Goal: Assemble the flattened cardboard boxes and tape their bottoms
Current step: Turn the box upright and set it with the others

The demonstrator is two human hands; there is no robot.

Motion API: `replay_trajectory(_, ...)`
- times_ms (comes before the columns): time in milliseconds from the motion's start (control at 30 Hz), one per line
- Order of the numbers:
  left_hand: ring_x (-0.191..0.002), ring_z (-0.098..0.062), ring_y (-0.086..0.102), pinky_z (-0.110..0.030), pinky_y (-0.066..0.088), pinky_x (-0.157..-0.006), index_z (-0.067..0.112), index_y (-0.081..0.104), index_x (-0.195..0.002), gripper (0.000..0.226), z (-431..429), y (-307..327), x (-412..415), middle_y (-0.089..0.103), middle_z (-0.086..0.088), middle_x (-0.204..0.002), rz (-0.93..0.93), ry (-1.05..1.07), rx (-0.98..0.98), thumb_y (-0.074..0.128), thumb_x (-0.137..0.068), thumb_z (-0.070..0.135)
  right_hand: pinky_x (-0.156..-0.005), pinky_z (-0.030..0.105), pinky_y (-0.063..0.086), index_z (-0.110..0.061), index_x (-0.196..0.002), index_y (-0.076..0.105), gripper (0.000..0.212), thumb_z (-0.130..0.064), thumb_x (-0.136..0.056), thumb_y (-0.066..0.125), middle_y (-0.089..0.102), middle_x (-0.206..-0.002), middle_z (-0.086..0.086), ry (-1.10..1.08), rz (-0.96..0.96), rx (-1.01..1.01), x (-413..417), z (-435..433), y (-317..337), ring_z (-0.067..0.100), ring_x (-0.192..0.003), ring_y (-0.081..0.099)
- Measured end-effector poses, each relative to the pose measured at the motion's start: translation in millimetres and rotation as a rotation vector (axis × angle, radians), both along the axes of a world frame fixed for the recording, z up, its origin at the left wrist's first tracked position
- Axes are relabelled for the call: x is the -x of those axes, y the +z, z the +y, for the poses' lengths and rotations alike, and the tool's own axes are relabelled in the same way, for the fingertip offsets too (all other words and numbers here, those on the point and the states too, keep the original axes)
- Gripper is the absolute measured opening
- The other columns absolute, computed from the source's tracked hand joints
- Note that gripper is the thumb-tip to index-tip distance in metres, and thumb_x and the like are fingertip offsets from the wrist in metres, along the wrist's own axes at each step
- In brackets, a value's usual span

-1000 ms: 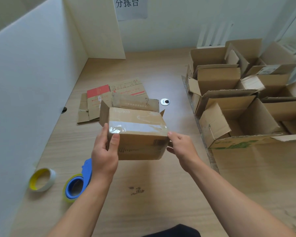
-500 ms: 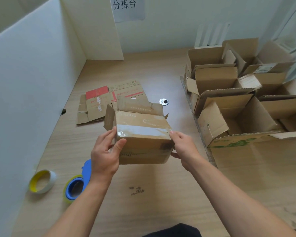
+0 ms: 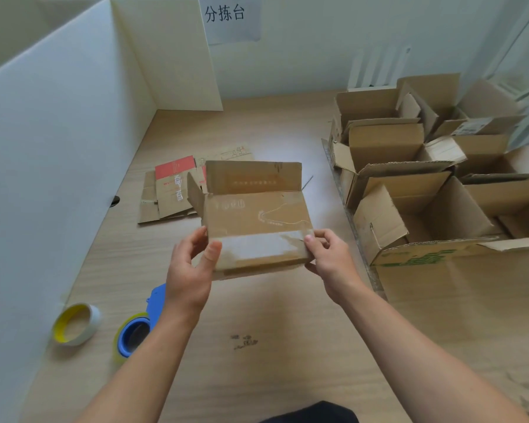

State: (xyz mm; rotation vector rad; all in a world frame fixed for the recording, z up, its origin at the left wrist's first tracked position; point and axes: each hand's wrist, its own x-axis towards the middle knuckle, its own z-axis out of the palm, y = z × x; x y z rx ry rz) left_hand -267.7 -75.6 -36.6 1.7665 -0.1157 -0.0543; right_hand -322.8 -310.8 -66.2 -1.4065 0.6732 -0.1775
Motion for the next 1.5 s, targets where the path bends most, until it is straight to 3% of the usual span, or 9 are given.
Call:
replay_trajectory(67, -0.116, -0.008, 0.057, -0.042, 0.049, -0.103, 0.03, 0.05, -0.142, 0.055, -2, -4, 0, 0.054, 0.003, -0.126, 0.004, 0.024, -0.115, 0.068, -0.091, 0.039, -0.075, 0.031, 0.053, -0.028, -0.109, 0.064, 0.017, -0.016, -0.099, 0.058, 0.071, -0.1, 0.004, 0.034, -0.06, 0.007, 1, 1, -2, 0.015, -0.085, 0.067)
replay_trajectory(233, -0.106, 0.014, 0.051, -0.003, 0.042, -0.084, 0.03, 0.044, -0.148, 0.059, 5, -14, 3, 0.048, 0.007, -0.119, -0.101, 0.033, -0.221, 0.064, -0.095, 0.013, -0.091, 0.04, 0.049, -0.046, -0.141, 0.045, 0.047, -0.039, -0.097, 0.06, 0.067, -0.11, 0.0, 0.152, 0.009, 0.002, 5, -2, -7, 0.016, -0.104, 0.064)
replay_trajectory(500, -0.122, -0.005, 0.055, -0.027, 0.048, -0.096, 0.042, 0.053, -0.121, 0.049, 21, -39, 8, 0.06, 0.011, -0.127, 0.096, -0.094, -0.074, 0.069, -0.09, 0.008, -0.086, 0.04, 0.042, -0.046, -0.117, 0.052, 0.028, -0.053, -0.091, 0.06, 0.061, -0.128, -0.009, 0.231, 0.051, -0.078, 16, -8, -16, 0.013, -0.118, 0.058)
replay_trajectory(633, -0.12, -0.003, 0.055, -0.026, 0.047, -0.093, 0.05, 0.049, -0.126, 0.056, 28, -48, 12, 0.057, 0.017, -0.126, 0.246, -0.144, -0.102, 0.073, -0.081, 0.027, -0.106, 0.049, 0.041, -0.03, -0.119, 0.059, 0.042, -0.049, -0.082, 0.058, 0.067, -0.122, -0.013, 0.253, 0.063, -0.165, 22, -12, -28, 0.015, -0.122, 0.059)
replay_trajectory(833, -0.129, -0.005, 0.05, -0.037, 0.043, -0.106, 0.038, 0.048, -0.135, 0.066, 42, -56, 16, 0.056, 0.018, -0.133, 0.356, -0.232, -0.157, 0.07, -0.073, 0.038, -0.107, 0.049, 0.043, -0.036, -0.107, 0.074, 0.036, -0.052, -0.088, 0.048, 0.072, -0.115, -0.009, 0.166, 0.045, -0.278, 26, -19, -33, 0.019, -0.12, 0.061)
replay_trajectory(1000, -0.115, -0.009, 0.063, -0.018, 0.052, -0.081, 0.035, 0.058, -0.123, 0.047, 49, -46, 17, 0.069, 0.008, -0.119, 0.295, -0.247, -0.09, 0.063, -0.077, 0.028, -0.097, 0.045, 0.05, -0.028, -0.128, 0.063, 0.049, -0.058, -0.103, 0.033, 0.07, -0.118, 0.001, 0.131, 0.047, -0.183, 29, -23, -35, 0.021, -0.114, 0.064)
replay_trajectory(1200, -0.117, -0.003, 0.059, -0.026, 0.049, -0.091, 0.042, 0.055, -0.129, 0.05, 48, -26, 23, 0.064, 0.019, -0.125, 0.146, -0.212, -0.115, 0.061, -0.081, 0.031, -0.081, 0.012, 0.048, -0.04, -0.108, 0.062, 0.012, -0.038, -0.102, 0.052, 0.068, -0.107, -0.021, 0.096, -0.044, 0.171, 27, -22, -18, -0.005, -0.103, 0.062)
replay_trajectory(1300, -0.118, -0.005, 0.059, -0.031, 0.049, -0.095, 0.044, 0.058, -0.126, 0.045, 46, -19, 21, 0.064, 0.017, -0.124, 0.076, -0.141, -0.136, 0.061, -0.082, 0.034, -0.089, 0.024, 0.049, -0.034, -0.126, 0.058, 0.025, -0.034, -0.102, 0.053, 0.06, -0.119, -0.017, 0.104, -0.055, 0.336, 24, -25, -7, -0.002, -0.111, 0.056)
replay_trajectory(1500, -0.111, -0.002, 0.059, -0.031, 0.052, -0.091, 0.036, 0.058, -0.127, 0.038, 37, -15, 18, 0.057, 0.019, -0.119, -0.026, -0.06, -0.276, 0.067, -0.092, 0.025, -0.078, 0.009, 0.041, -0.027, -0.139, 0.052, 0.041, -0.03, -0.099, 0.059, 0.052, -0.124, -0.011, 0.166, -0.037, 0.554, 23, -17, 9, 0.005, -0.108, 0.056)
